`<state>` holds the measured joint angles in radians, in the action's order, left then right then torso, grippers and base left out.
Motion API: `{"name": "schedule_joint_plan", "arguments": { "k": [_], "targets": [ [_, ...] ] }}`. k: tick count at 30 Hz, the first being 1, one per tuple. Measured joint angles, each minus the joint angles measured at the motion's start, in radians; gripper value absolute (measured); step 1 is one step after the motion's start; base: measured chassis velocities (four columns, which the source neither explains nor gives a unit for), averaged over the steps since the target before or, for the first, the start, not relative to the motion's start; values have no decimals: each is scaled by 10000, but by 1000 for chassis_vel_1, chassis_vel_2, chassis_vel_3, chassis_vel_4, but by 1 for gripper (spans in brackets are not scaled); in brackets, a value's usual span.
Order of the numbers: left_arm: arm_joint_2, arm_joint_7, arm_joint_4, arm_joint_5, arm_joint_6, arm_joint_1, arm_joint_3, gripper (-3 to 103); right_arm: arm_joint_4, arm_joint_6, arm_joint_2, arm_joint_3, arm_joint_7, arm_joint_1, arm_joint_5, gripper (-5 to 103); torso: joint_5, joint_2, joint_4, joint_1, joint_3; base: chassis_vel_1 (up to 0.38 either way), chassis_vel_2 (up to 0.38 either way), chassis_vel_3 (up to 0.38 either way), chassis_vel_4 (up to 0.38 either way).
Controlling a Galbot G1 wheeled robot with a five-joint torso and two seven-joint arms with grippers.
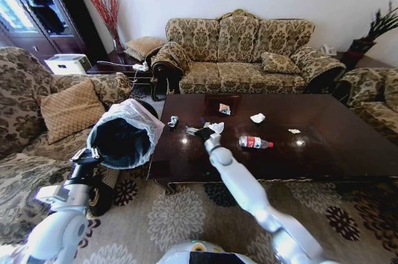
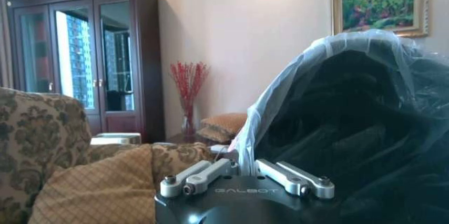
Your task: Move to the front of the table and place the trash on the table into the trash bin.
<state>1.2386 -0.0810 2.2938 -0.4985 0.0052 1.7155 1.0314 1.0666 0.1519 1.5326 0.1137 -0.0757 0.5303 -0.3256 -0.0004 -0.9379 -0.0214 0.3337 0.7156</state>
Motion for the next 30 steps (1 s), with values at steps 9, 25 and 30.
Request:
{"name": "schedule_joint_plan", "arguments": {
  "k": [9,25,30],
  "targets": [
    [-105,162,-7,-237,-11,51,80,0,-3410,735,821,-494,-174,-1449,709,100,3,0,5,1,1,0,0,0,0],
    [-62,153,-267,-254,-183,-140,-210,0,-3985,1579,774,-810,-1122,-1464,1376,100,4,0,-1,0,0,0,0,0,0],
    [-63,168,-195,-247,-183,-122,-247,0,-3661,1529,767,-596,-1275,-1224,1314,100,4,0,0,-1,0,-11,9,9,-6]
  ]
}}
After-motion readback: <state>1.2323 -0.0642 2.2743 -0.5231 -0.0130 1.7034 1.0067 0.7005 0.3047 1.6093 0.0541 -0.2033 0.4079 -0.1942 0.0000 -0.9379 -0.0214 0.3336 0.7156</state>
